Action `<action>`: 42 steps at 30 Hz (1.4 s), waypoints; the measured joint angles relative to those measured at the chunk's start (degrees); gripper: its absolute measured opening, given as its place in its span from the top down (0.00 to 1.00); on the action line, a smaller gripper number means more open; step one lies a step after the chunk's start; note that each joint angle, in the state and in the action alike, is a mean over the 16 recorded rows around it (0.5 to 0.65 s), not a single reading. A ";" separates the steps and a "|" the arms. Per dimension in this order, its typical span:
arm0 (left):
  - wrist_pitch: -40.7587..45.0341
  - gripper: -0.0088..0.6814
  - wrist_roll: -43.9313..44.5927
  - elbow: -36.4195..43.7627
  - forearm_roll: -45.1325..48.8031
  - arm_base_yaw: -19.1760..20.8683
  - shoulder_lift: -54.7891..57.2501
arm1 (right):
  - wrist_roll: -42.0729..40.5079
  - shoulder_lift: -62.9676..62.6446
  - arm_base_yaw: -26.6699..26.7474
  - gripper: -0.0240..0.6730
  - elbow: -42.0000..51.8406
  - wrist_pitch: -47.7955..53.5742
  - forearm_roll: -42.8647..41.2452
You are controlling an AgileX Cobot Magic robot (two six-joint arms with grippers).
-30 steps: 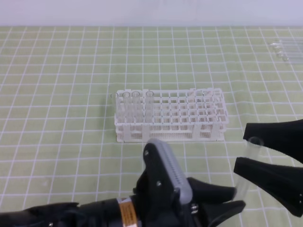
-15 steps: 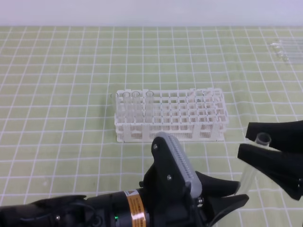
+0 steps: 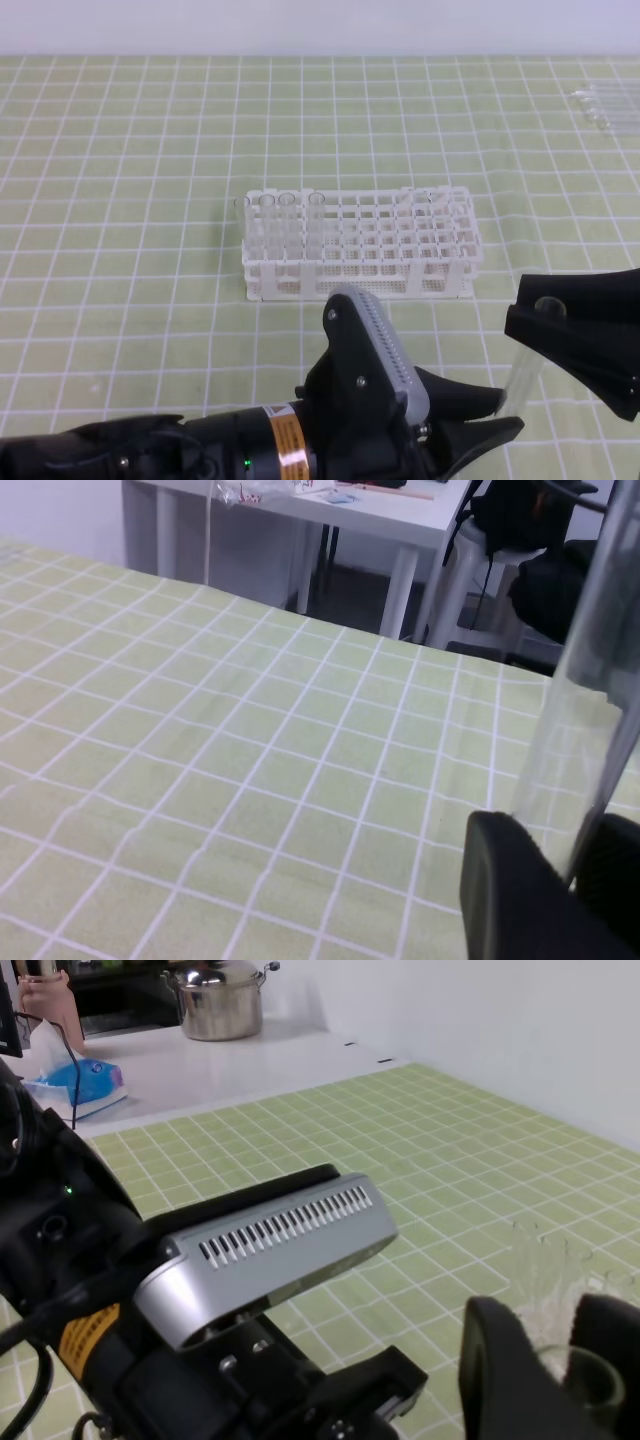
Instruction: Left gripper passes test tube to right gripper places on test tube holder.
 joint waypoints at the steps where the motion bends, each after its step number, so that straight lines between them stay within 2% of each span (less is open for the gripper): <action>1: 0.03 0.82 0.03 -0.05 0.05 0.00 0.04 | 0.00 0.00 0.00 0.76 -0.01 0.00 -0.12; 18: -1.56 0.83 0.16 -1.72 -0.09 0.00 -0.11 | 0.07 0.00 0.00 0.76 -0.19 -0.05 -1.91; 36: -1.75 0.84 -0.29 -1.77 -0.30 -0.01 -0.18 | 0.11 0.00 0.00 0.82 -0.19 -0.77 -2.97; 42: -1.38 0.76 -0.45 -1.76 -0.26 -0.01 -0.14 | 0.11 0.00 0.00 0.82 -0.19 -0.73 -2.96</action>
